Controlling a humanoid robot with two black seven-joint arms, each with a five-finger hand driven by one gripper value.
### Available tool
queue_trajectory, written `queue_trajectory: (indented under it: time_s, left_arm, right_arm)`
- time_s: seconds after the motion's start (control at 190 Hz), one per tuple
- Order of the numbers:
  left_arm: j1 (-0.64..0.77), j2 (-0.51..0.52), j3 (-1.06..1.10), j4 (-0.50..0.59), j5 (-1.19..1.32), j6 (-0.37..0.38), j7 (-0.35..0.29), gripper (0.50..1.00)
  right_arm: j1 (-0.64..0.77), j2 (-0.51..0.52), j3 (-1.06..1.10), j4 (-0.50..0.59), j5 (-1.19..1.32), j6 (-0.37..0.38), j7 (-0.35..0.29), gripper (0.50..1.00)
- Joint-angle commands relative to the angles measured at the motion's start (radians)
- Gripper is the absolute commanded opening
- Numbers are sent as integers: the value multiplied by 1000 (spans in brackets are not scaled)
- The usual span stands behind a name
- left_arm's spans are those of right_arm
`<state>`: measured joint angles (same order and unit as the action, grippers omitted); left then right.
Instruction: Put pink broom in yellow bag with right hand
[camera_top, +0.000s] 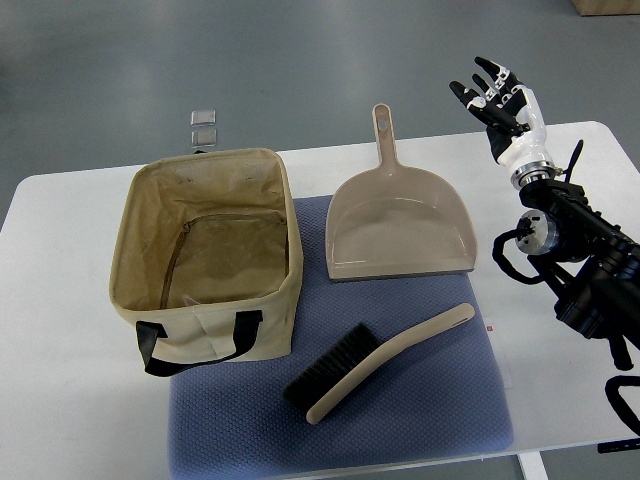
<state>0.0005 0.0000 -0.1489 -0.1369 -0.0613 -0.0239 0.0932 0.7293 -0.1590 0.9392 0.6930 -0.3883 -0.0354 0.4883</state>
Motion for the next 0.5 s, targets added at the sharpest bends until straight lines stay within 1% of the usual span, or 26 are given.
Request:
queue_trajectory:
  time_s: [0.0,0.194,0.494]
  left_arm:
    - [0,0,0,0,0,-1,0,1000]
    - [0,0,0,-1,0,1,0,1000]
    - [1,0,0,0,0,1,-1,1000]
  right_arm:
    - [18,-36,-22,2,-11,-1,-1,930]
    - [79,-111,-102,2,-14,6,-1,930]
    - [217,-211,-318,2,-27,11,-1,930]
